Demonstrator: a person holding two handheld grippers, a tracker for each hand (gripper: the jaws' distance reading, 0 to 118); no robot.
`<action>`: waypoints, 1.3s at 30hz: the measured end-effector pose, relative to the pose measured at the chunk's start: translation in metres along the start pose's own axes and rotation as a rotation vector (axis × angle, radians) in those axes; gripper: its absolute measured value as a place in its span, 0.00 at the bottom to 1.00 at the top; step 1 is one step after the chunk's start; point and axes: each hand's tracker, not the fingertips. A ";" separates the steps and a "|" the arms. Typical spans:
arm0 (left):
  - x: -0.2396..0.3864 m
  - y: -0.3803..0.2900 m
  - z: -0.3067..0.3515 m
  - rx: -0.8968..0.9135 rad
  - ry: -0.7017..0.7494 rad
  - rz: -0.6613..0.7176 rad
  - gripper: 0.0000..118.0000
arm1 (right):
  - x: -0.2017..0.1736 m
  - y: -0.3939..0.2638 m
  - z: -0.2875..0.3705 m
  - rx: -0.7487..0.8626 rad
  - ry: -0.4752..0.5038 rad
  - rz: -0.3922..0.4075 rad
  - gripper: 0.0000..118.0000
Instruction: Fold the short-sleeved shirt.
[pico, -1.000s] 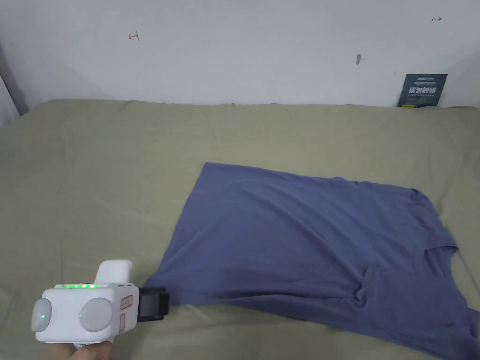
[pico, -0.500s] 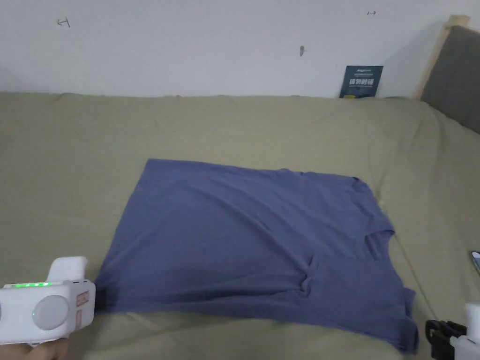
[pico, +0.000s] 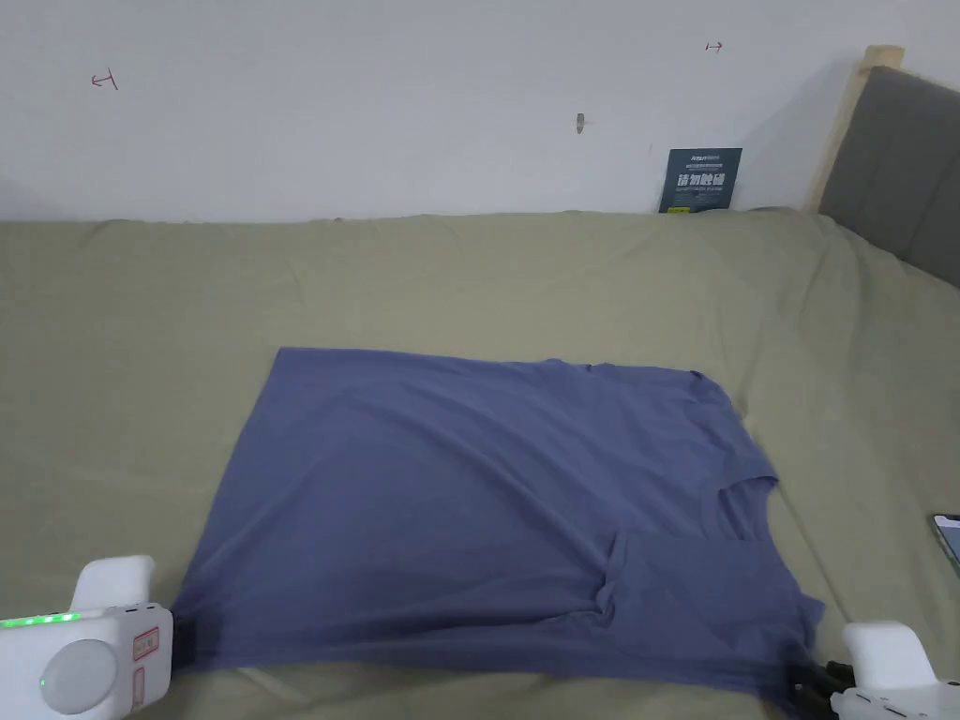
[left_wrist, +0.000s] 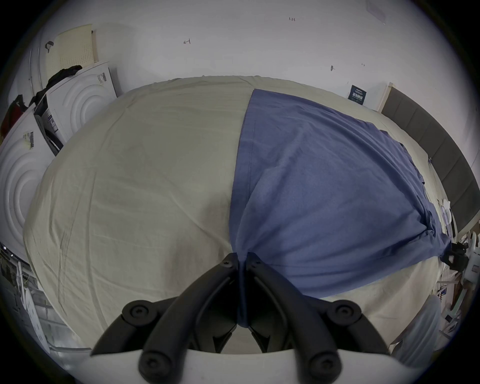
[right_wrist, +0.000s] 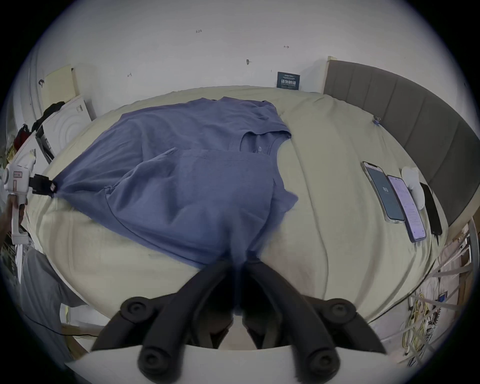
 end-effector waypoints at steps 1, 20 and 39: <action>0.001 -0.001 0.001 -0.003 0.001 0.001 0.01 | -0.002 0.000 0.001 0.004 0.002 -0.005 0.05; -0.002 0.014 0.029 0.023 -0.009 -0.011 0.01 | 0.001 0.023 0.038 0.049 0.054 0.045 0.05; 0.004 0.118 -0.003 0.032 -0.080 0.068 0.01 | 0.030 0.149 -0.001 0.061 0.053 -0.015 0.05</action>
